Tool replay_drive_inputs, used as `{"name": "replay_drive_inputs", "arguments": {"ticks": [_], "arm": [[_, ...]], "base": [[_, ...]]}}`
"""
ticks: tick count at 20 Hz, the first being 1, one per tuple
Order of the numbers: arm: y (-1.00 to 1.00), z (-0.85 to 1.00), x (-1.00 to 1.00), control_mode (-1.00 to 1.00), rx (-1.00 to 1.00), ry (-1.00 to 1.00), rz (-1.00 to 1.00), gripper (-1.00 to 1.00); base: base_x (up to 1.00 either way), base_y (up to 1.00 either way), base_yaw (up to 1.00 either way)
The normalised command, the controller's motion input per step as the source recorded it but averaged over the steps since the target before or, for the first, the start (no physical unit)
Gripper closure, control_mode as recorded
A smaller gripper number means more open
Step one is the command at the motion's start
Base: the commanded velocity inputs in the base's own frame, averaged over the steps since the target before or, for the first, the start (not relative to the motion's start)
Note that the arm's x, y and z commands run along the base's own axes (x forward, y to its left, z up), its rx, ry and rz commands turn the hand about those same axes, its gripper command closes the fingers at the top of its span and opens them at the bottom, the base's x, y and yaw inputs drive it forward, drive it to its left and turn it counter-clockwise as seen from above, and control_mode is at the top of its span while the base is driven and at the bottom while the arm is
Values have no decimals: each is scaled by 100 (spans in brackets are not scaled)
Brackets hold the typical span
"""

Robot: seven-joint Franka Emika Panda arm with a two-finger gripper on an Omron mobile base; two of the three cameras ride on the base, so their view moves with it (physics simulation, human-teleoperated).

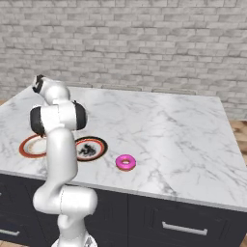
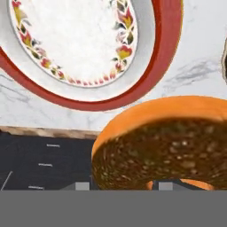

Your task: Place the pastries on the plates.

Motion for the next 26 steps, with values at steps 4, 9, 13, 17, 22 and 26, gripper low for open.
{"name": "replay_drive_inputs", "arguments": {"ticks": [4,9,13,17,22,26], "arm": [[100,-57,3,-100,0,0,-1,100],[87,-75,14,-100,-1,-1,-1,100],[27,-34,58,-100,-5,-13,0,100],[0,-6,65,-100,0,-9,0,100],[0,-36,-2,-100,0,-1,0,100],[-3,-48,-40,-100,0,-1,0,100]], "base": [[0,0,0],[0,0,0],[0,0,0],[0,0,0],[0,0,0],[0,0,0]]}}
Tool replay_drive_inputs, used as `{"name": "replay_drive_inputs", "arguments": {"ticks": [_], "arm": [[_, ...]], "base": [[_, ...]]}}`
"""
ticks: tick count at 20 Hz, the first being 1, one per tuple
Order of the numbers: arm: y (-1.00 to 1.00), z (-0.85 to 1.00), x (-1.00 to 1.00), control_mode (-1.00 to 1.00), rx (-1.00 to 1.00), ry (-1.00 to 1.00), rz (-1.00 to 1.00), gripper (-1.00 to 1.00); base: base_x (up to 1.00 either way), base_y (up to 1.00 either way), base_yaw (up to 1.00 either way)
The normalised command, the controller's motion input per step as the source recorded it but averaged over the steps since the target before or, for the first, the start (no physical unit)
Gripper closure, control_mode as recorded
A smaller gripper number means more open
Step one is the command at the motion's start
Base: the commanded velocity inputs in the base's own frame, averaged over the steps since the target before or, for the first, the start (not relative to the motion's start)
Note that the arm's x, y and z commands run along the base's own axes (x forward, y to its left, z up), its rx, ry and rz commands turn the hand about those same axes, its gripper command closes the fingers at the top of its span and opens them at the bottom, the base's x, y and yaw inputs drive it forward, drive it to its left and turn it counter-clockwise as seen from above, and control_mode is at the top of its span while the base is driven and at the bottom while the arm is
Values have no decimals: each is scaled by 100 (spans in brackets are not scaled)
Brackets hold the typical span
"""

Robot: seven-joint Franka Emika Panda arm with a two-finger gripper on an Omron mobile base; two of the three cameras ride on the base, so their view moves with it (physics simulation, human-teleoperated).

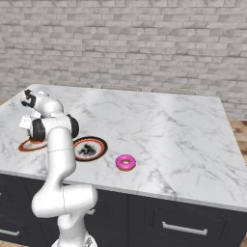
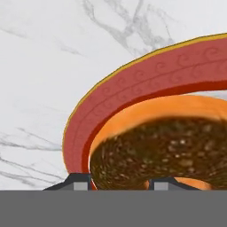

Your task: Place the pastries on the plates.

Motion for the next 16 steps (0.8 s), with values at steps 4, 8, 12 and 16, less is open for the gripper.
{"name": "replay_drive_inputs", "arguments": {"ticks": [4,8,12,16], "arm": [[-47,-28,-84,-100,2,-12,0,100],[-61,-26,-100,-100,5,-12,0,100],[-54,-68,-86,-100,3,-8,0,-100],[-15,-53,-7,-100,12,-38,0,-100]], "base": [[0,0,0],[0,0,0],[0,0,0],[0,0,0]]}}
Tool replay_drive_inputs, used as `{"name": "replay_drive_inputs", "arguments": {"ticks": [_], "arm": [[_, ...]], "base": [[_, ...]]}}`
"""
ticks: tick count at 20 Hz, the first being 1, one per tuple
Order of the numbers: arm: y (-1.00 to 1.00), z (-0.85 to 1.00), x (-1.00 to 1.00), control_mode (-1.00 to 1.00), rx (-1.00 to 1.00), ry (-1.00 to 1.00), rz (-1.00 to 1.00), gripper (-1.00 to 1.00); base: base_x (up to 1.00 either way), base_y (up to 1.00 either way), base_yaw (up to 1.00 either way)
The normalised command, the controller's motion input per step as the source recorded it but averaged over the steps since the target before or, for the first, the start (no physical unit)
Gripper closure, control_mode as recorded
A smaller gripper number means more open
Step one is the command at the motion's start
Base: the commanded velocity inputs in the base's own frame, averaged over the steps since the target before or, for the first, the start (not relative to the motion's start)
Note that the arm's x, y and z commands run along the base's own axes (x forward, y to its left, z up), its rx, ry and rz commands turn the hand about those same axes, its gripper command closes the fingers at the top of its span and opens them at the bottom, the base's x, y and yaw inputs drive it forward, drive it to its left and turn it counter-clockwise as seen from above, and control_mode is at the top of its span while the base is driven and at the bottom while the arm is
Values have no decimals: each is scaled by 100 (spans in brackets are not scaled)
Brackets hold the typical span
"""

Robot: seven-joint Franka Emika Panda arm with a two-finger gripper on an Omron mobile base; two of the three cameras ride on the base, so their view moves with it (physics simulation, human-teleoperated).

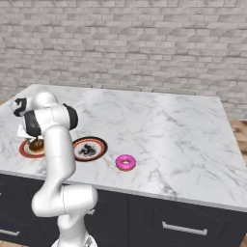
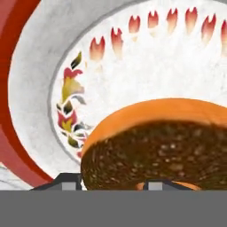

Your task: Place the pastries on the plates.

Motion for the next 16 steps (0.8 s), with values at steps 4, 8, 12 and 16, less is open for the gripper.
{"name": "replay_drive_inputs", "arguments": {"ticks": [4,8,12,16], "arm": [[-11,0,16,-100,17,-44,0,-100],[-35,35,0,-100,11,-31,0,-100],[-12,100,0,-100,0,-7,1,-100],[27,99,0,-100,0,7,0,-100]], "base": [[0,0,0],[0,0,0],[0,0,0],[0,0,0]]}}
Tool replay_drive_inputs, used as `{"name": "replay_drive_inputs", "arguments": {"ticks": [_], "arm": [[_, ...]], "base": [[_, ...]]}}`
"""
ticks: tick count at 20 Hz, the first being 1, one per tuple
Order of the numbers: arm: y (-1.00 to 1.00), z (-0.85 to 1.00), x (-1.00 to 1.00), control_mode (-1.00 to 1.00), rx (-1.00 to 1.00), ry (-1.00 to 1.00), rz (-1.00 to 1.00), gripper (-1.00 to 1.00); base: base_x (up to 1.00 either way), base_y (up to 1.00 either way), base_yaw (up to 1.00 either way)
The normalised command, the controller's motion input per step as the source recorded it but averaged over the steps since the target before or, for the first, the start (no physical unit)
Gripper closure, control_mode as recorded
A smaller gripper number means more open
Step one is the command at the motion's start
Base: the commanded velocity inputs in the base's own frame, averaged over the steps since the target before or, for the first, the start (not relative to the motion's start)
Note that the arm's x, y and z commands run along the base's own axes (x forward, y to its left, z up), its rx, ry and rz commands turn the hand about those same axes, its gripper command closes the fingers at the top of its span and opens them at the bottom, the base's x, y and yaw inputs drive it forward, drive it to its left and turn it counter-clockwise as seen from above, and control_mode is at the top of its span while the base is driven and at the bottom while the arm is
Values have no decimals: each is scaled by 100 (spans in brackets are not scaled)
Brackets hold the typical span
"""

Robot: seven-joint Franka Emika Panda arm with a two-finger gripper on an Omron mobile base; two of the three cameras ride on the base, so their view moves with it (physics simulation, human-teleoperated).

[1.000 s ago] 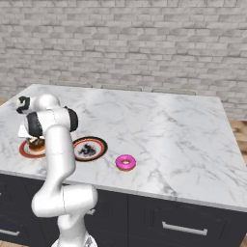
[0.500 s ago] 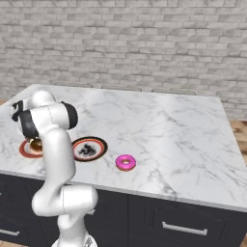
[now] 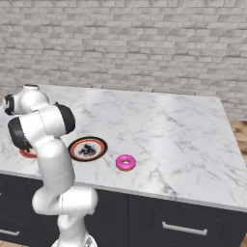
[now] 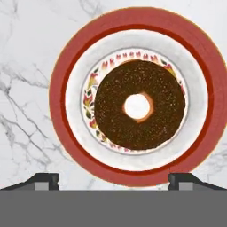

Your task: Place the pastries on the plates.

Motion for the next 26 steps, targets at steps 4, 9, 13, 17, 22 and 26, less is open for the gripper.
{"name": "replay_drive_inputs", "arguments": {"ticks": [4,9,13,17,22,26], "arm": [[-79,100,-15,-100,0,4,0,-100],[-100,26,-14,-100,-5,8,2,-100],[-100,4,-18,-100,-8,12,1,-100],[-100,0,-27,-100,-10,2,13,-100],[-100,0,-41,-100,-2,-4,8,-100],[-100,12,-18,-100,12,21,0,-100]], "base": [[0,0,0],[0,0,0],[0,0,0],[0,0,0],[0,0,0],[0,0,0]]}}
